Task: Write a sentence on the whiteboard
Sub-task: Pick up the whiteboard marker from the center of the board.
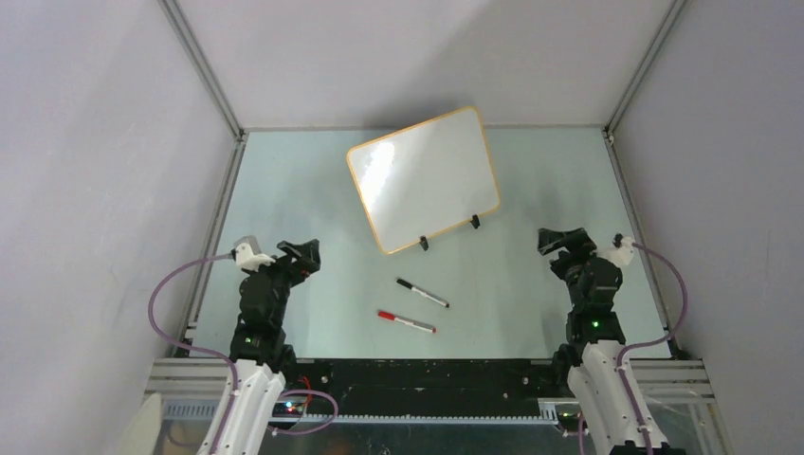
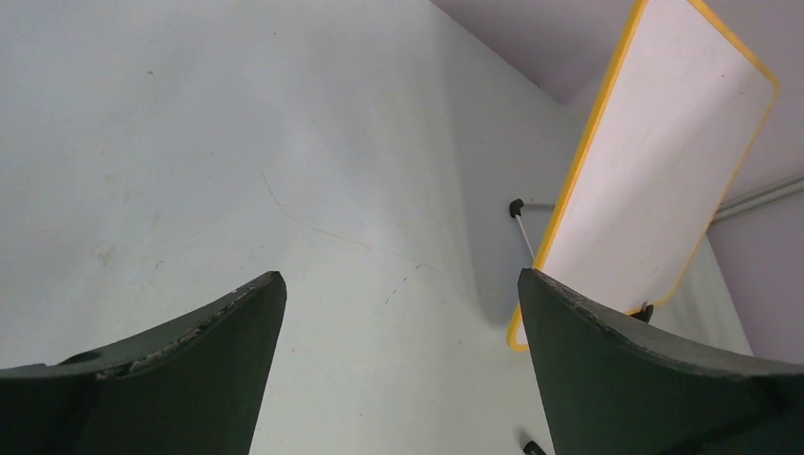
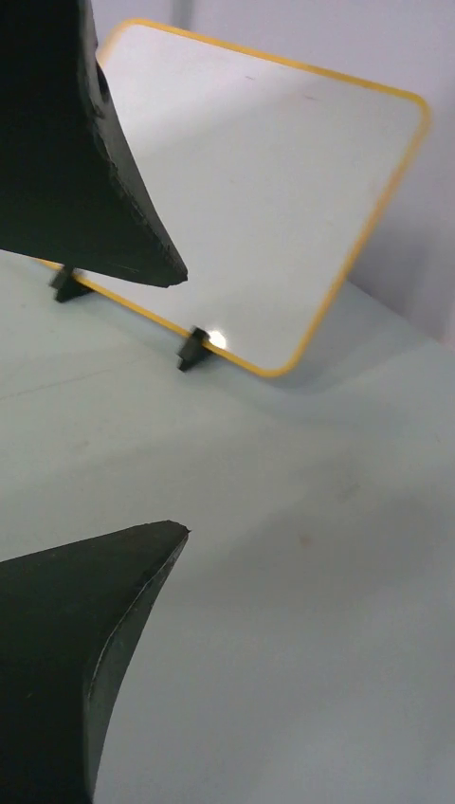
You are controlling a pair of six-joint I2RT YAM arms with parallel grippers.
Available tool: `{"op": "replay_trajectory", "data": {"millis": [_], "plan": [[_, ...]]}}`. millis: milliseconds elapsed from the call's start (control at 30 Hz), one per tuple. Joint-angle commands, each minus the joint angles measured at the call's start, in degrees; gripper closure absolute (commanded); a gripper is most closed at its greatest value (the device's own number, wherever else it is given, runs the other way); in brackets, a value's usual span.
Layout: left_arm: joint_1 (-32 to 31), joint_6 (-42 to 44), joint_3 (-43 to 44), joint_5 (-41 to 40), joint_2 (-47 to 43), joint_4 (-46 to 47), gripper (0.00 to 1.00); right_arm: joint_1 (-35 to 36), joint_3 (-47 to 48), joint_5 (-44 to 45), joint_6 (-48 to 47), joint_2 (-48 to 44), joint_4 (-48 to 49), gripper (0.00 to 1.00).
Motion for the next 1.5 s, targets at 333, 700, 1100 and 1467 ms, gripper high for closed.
{"op": "replay_trajectory", "data": {"millis": [333, 700, 1100, 1467], "plan": [[-0.35, -0.68, -1.84, 11.15, 2.50, 9.93, 0.01, 47.80, 14.74, 0.73, -40.60, 18.38, 6.27, 0.04], [-0.43, -2.17, -2.30, 14.60, 7.75, 14.59, 0.01, 67.15, 21.48, 3.01, -47.39, 36.45, 0.79, 0.18], [-1.12, -2.53, -1.22, 17.37, 12.57, 17.14, 0.01, 74.15, 24.13, 2.66, -46.41, 46.00, -1.88, 0.41], [-1.36, -2.67, -1.09, 17.23, 12.15, 16.71, 0.01, 77.64, 31.62, 6.82, -47.26, 57.58, -7.37, 0.70]]}}
